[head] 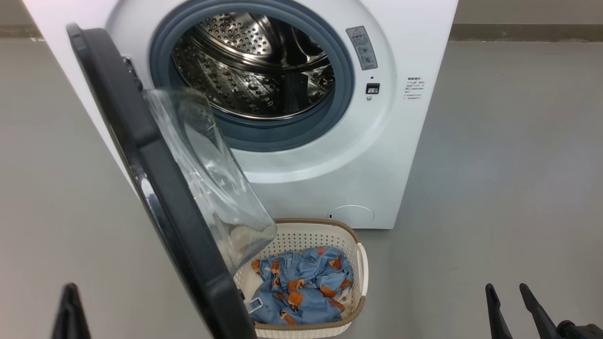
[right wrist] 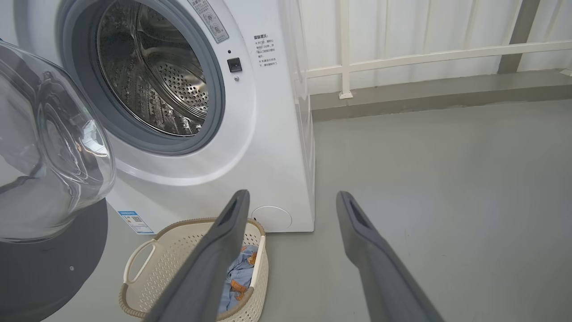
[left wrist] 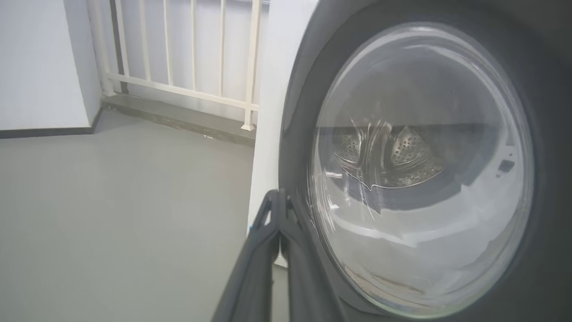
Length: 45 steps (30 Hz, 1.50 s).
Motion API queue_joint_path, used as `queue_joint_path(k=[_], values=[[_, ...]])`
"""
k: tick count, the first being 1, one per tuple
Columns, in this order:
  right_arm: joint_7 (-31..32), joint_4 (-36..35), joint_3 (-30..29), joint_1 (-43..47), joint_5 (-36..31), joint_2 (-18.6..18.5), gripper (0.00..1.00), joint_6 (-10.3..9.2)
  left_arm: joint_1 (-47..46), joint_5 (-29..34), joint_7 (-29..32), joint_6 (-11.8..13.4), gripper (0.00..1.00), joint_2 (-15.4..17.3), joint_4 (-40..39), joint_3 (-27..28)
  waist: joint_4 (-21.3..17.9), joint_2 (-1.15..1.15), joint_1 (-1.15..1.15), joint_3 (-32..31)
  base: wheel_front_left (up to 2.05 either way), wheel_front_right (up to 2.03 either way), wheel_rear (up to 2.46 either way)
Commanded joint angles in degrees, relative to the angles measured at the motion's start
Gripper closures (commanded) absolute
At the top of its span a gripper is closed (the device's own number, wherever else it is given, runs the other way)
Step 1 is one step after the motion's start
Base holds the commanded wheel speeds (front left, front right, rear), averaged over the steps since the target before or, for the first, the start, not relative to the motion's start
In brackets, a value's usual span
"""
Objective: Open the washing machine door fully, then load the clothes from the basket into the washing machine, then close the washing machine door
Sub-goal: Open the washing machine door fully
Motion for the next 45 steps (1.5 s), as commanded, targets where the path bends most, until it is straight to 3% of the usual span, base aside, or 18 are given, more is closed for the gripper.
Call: queue_joint_path(k=[1,5,9,13,18,23,27,34,45], values=[[-0.7,-1.6,0.7,-0.2,-0.3,-0.5,0.0,0.1,-2.2,0.5,-0.4,1.6,1.0,0.7,-4.9,3.0,0.8,0.0,0.0,0.0,0.0,0.0,0.0],[-0.7,-1.6,0.5,0.1,-0.2,-0.3,0.0,0.1,-3.2,1.1,-0.4,3.1,1.0,0.7,-11.2,3.5,1.7,0.0,0.0,-0.1,0.0,0.0,0.0],[-0.7,-1.6,0.2,0.4,-0.2,-0.1,0.0,0.1,-4.2,2.6,-0.4,3.4,1.0,0.7,-22.7,0.0,3.0,0.0,0.0,-0.4,0.0,0.0,0.0],[-0.7,-1.5,0.0,0.5,-0.1,0.1,0.0,0.1,-4.6,3.0,1.3,1.7,1.0,0.7,-33.6,-7.9,4.2,0.0,0.0,-0.8,0.0,0.0,0.0],[-0.7,-1.4,-0.4,0.9,0.3,0.3,0.0,0.1,-6.2,-2.1,9.4,-1.3,1.0,0.7,-43.2,-21.6,5.7,0.0,0.0,-1.2,0.0,0.0,0.0],[-0.7,-1.0,0.1,0.4,0.4,0.5,0.0,0.1,-6.1,-4.5,18.1,-2.0,1.0,0.7,-40.8,-30.5,6.0,0.0,0.0,-1.4,0.0,0.0,0.0],[-0.7,-0.8,0.3,0.2,0.5,0.6,0.0,0.1,-4.5,-7.0,22.3,-0.3,1.0,0.7,-34.4,-32.4,5.8,0.0,0.0,-1.5,0.0,0.0,0.0],[-0.7,-0.6,0.4,0.3,0.8,0.7,0.0,0.1,-4.1,-8.3,22.9,2.3,1.0,0.7,-28.9,-32.6,5.7,0.0,0.0,-1.2,0.0,0.0,0.0],[-0.7,-0.6,0.4,0.4,0.8,0.8,0.0,0.1,-4.8,-8.9,22.4,4.1,1.0,0.7,-25.2,-33.6,6.5,0.0,0.0,-0.5,0.0,0.0,0.0]])
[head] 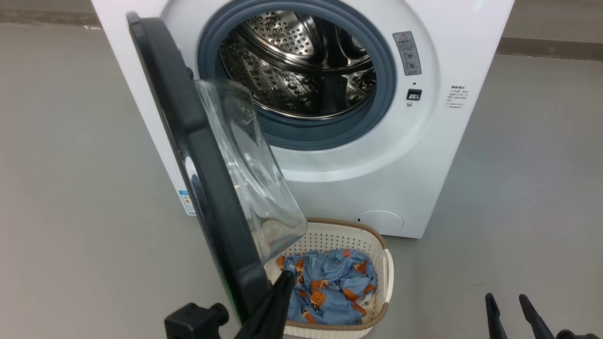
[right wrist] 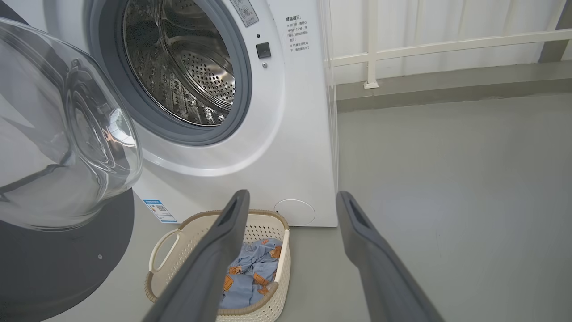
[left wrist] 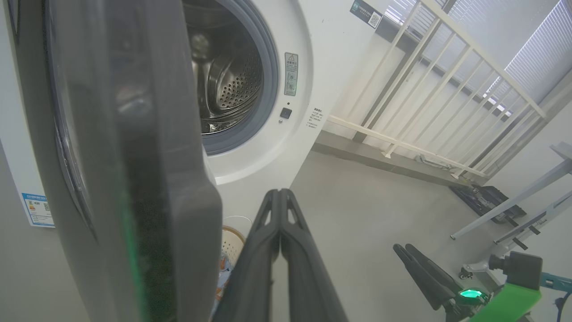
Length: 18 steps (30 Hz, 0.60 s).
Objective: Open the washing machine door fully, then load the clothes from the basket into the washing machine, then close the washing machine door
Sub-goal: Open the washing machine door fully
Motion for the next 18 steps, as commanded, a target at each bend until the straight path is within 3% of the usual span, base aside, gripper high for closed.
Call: queue_joint_path(k=[1,18], values=[[-0.7,-1.3,1.6,-0.8,0.5,-0.6,0.0,0.1,-2.3,-0.7,-0.6,0.7,1.0,-0.2,-1.2,1.5,0.3,0.0,0.0,0.2,0.0,0.0,0.0],[-0.7,-1.3,1.3,-1.0,0.2,-0.6,0.0,0.1,-2.8,-2.4,-1.5,3.5,1.0,-0.2,0.9,1.4,3.3,0.0,0.0,1.1,0.0,0.0,0.0]])
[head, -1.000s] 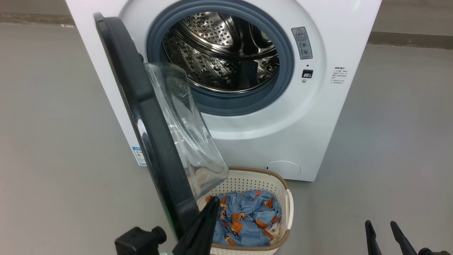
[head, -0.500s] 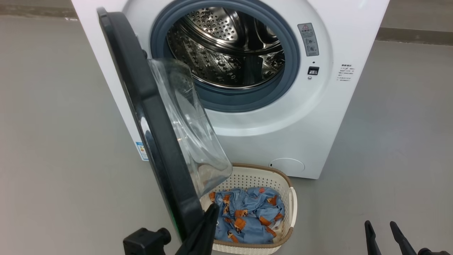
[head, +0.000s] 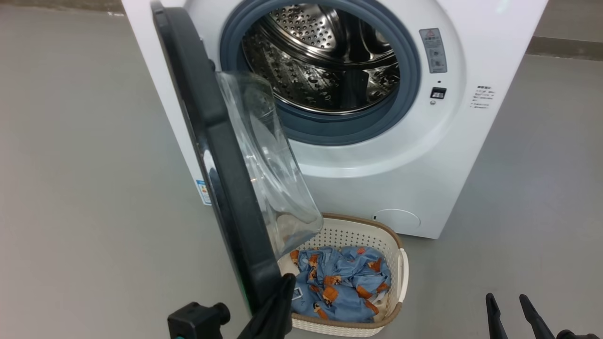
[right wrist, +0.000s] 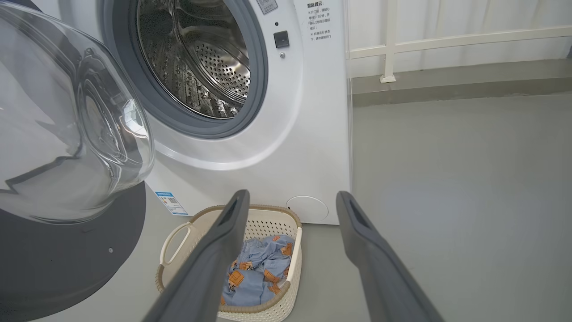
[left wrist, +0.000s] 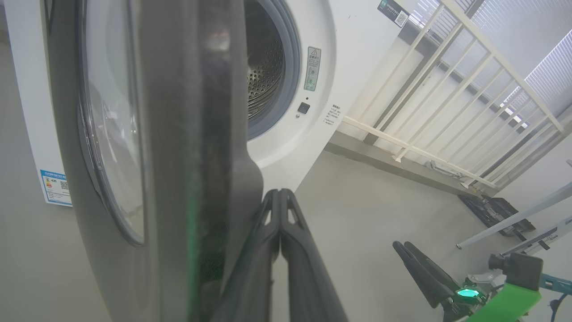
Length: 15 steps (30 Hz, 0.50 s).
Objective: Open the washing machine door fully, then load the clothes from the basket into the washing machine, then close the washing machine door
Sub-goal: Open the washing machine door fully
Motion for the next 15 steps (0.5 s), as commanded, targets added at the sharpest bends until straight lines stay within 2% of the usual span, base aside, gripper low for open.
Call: queue_joint_path(k=[1,8,15], values=[[-0.7,-1.3,1.5,-1.0,0.2,-0.7,0.0,0.1,-2.5,-0.2,-0.8,0.5,1.0,-0.1,-1.0,1.6,0.4,0.0,0.0,0.2,0.0,0.0,0.0],[-0.7,-1.2,1.5,-1.2,0.2,-0.7,0.0,0.1,-3.2,-0.6,-1.9,2.0,1.0,-0.1,0.0,2.7,2.4,0.0,0.0,0.8,0.0,0.0,0.0],[-0.7,-1.0,1.5,-1.6,0.1,-0.7,0.0,0.1,-3.9,-0.7,-2.2,2.3,1.0,-0.1,0.7,3.1,4.8,0.0,0.0,1.5,0.0,0.0,0.0]])
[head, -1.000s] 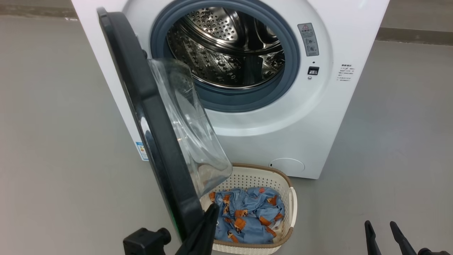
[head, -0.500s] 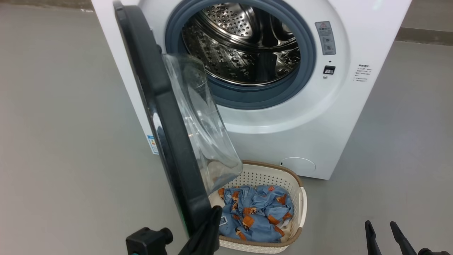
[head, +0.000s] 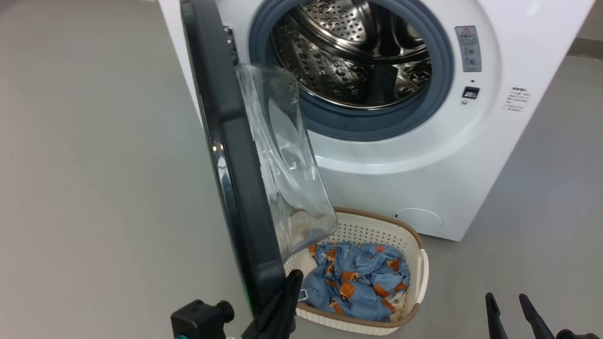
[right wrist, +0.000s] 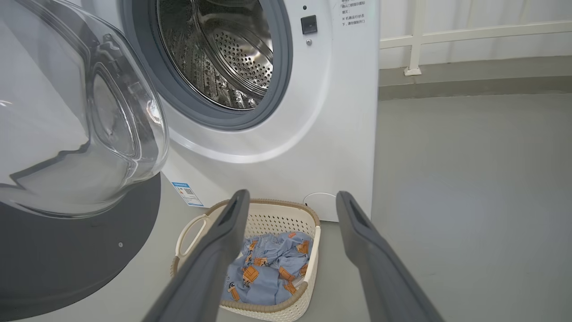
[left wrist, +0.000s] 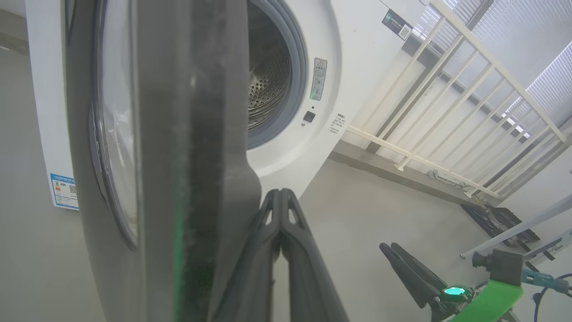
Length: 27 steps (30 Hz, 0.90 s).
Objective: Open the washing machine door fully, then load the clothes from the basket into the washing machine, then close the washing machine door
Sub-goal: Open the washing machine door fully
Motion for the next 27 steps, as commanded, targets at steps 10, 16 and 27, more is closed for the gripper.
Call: queue_joint_path(k=[10,16,27], values=[[-0.7,-0.8,2.1,-2.0,0.1,-0.7,0.0,0.1,-3.1,0.1,-1.1,2.3,1.0,0.9,-0.5,4.5,6.0,0.0,0.0,0.8,0.0,0.0,0.0],[-0.7,-0.5,2.5,-2.1,0.1,-0.7,0.0,0.1,-2.8,0.5,-1.3,3.4,1.0,1.8,-0.4,6.0,8.7,0.0,0.0,1.1,0.0,0.0,0.0],[-0.7,-0.5,3.2,-2.3,0.0,-0.9,0.0,0.1,-4.7,0.1,-5.1,5.6,1.0,3.9,6.0,14.1,10.9,0.0,0.0,1.2,0.0,0.0,0.0]])
